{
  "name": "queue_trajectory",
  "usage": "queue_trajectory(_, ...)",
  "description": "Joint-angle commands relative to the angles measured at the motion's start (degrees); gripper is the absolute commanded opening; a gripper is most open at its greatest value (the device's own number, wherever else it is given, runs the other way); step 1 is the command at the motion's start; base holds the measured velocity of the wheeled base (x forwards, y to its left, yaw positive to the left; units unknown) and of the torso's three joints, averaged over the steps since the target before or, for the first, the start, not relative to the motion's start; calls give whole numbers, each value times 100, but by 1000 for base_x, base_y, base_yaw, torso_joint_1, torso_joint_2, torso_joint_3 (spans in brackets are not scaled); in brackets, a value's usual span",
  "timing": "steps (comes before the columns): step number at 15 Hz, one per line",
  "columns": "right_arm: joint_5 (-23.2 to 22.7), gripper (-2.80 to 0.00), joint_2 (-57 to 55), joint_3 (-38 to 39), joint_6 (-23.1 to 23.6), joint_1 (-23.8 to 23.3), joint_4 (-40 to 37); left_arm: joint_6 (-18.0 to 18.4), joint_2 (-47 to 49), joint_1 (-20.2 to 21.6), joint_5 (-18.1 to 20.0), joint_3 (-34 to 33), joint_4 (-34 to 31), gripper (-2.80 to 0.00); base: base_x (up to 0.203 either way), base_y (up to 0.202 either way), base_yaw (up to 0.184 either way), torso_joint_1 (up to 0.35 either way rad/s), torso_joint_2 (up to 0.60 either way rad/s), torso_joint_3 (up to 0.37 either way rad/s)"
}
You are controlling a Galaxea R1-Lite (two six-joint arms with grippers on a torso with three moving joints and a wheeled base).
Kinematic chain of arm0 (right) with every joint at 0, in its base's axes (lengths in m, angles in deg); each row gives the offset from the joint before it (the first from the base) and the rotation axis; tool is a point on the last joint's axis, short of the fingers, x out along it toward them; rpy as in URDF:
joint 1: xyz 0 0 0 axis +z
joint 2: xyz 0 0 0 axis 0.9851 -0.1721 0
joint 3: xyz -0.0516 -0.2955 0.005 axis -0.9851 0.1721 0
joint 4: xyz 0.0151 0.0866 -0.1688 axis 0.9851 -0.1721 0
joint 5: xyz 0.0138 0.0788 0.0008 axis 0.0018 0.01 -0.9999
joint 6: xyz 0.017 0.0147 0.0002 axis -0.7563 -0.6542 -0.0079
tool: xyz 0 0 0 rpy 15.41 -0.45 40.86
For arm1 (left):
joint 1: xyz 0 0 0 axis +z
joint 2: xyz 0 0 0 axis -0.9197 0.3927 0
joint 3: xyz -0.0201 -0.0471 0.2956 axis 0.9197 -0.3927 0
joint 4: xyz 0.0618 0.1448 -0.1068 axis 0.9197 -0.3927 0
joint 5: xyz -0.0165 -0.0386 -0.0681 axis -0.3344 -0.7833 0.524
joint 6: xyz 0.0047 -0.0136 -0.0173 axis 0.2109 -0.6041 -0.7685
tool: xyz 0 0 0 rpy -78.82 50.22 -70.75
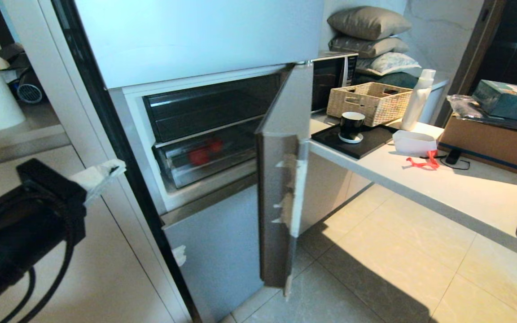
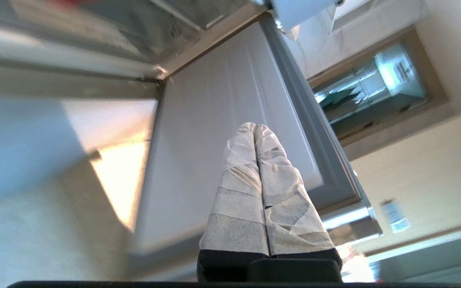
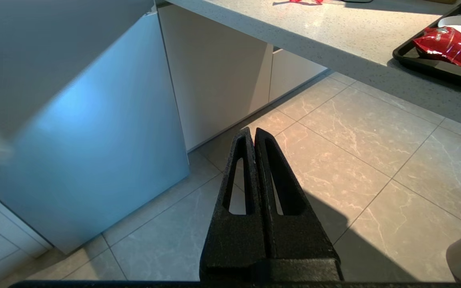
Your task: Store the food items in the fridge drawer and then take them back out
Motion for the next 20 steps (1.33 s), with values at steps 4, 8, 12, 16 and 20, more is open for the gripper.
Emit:
queue_trajectory(4, 0, -280, 0, 0, -2, 2, 7, 2845, -2850, 0, -45, 115, -2414, -280, 0, 0, 0, 0, 0, 0)
queue_trajectory(8, 0, -280, 0, 0, -2, 2, 7, 4349, -4084, 1763, -71, -131, -3688, -280, 0, 0, 0, 0, 0, 0)
queue_trajectory(12, 8, -280, 0, 0, -8, 2, 6, 5337, -4808, 3154, 652, -2167, -4121, -280, 0, 0, 0, 0, 0, 0)
queue_trajectory(16, 5, -280, -9, 0, -2, 2, 3, 5637, -5147, 2382, 1330, -2422, -4684, -280, 0, 0, 0, 0, 0, 0)
queue_trajectory(20, 0, -280, -4, 0, -2, 2, 2, 5973, -6491, 2446, 1269, -2403, -4973, -280, 0, 0, 0, 0, 0, 0)
